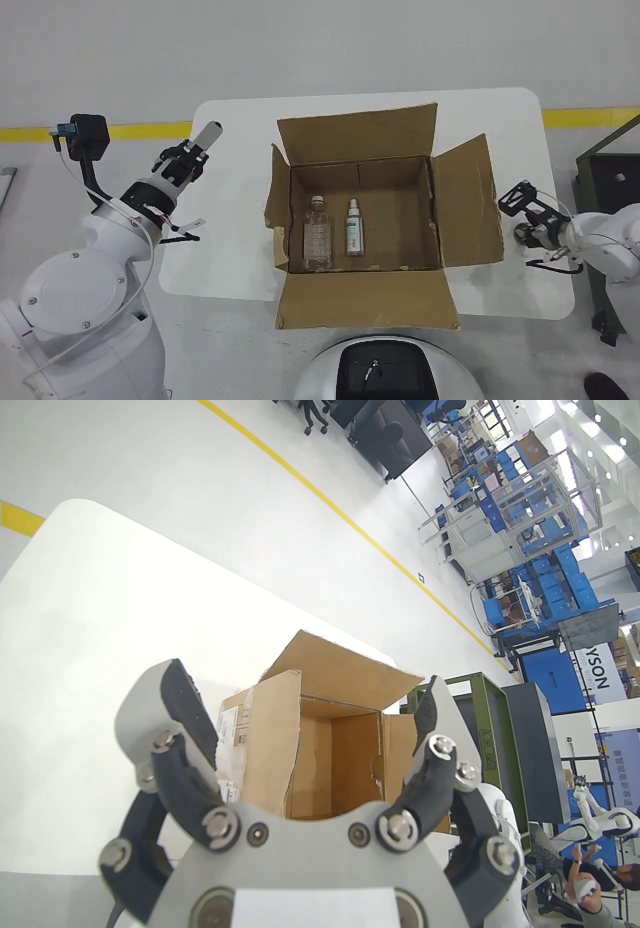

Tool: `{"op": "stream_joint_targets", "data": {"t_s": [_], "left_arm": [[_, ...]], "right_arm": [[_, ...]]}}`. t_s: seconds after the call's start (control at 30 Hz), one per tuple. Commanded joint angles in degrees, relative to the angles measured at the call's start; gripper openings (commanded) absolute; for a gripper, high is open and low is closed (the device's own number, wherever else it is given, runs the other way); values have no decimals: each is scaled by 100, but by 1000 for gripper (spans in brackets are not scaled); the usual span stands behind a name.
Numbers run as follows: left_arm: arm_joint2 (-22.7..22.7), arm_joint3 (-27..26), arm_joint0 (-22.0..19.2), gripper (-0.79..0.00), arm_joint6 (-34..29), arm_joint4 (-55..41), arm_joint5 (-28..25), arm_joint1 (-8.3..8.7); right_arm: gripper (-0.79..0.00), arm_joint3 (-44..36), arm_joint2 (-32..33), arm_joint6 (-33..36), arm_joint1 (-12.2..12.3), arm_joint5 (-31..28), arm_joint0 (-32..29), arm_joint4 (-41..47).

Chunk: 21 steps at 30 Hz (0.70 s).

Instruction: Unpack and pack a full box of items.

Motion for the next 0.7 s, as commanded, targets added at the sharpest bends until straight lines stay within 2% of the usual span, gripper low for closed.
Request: {"op": "stream_joint_targets", "data": {"t_s": [0.0,0.37,0.5,0.57,0.67], "left_arm": [[0,0,0,0,0,0,0,0],[0,0,0,0,0,0,0,0],[0,0,0,0,0,0,0,0],[0,0,0,0,0,0,0,0],[0,0,0,0,0,0,0,0]], "right_arm": [[-483,-20,31,0,13,-9,-37,8],[-514,40,-13,-65,56,-11,-122,28],[-613,77,-60,-80,67,11,-80,23],[-785,97,-77,-88,72,15,-58,28],[-785,77,-74,-91,83,24,-27,67]]}}
